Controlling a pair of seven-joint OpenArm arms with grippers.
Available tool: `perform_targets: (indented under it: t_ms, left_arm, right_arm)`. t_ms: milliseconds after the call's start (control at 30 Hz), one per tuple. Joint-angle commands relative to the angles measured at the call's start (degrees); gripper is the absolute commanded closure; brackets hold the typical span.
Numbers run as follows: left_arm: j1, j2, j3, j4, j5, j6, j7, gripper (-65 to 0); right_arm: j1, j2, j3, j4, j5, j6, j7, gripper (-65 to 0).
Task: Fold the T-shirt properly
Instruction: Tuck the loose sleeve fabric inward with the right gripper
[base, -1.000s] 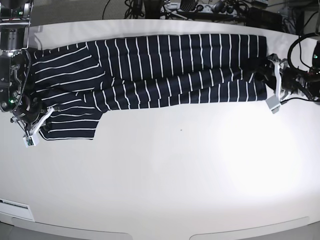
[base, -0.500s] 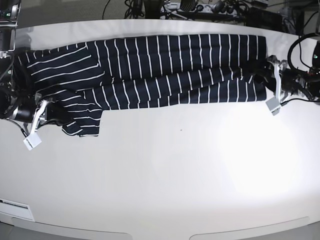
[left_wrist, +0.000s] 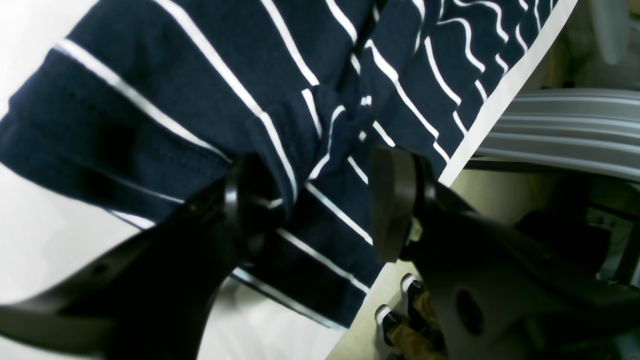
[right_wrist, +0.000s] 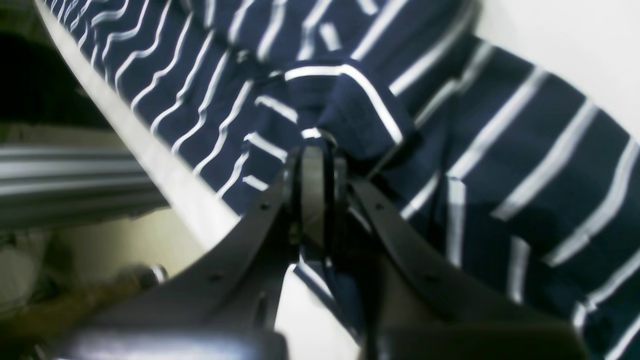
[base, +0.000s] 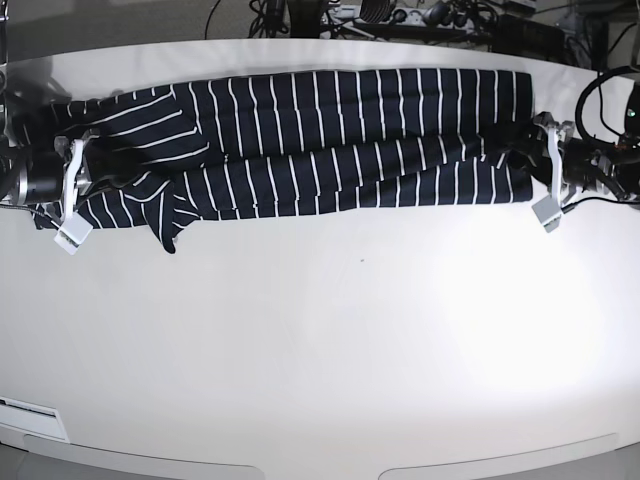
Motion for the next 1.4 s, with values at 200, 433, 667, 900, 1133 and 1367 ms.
perform_targets:
  t_ms: [200, 433, 667, 900, 1133, 1367]
  left_arm:
    - [-0.81, -1.46, -0.74, 0.55, -0.95, -0.52, -0.22, -33.6]
    - [-0.83, -1.46, -0.76, 0.55, -0.95, -0.52, -0.22, -33.6]
    - [-0.83, -1.46, -0.74, 0.55, -0.95, -0.52, -0.24, -33.6]
    - [-0.81, -1.46, -0.74, 0.55, -0.95, -0.52, -0.22, -33.6]
    - [-0.83, -1.44, -0.74, 0.55, -0.95, -0.52, -0.24, -33.6]
    - [-0.81, -1.46, -0.74, 0.55, -0.95, -0.52, -0.20, -33.6]
  right_arm:
    - [0.13, 2.93, 0.98, 7.56, 1.19, 0.30, -4.71, 0.0]
    - [-0.37, 3.26, 0.98, 7.52, 1.19, 0.30, -4.71, 0.0]
    - [-5.51, 3.89, 0.98, 6.84, -8.98, 0.30, -4.71, 0.0]
    - [-6.82, 3.89, 0.98, 6.84, -10.62, 0.30, -4.71, 0.0]
    - [-6.29, 3.91, 0.98, 6.93, -13.68, 0.30, -4.71, -20.3]
    - [-2.51, 3.91, 4.31, 9.40, -12.76, 0.30, 2.62, -32.1]
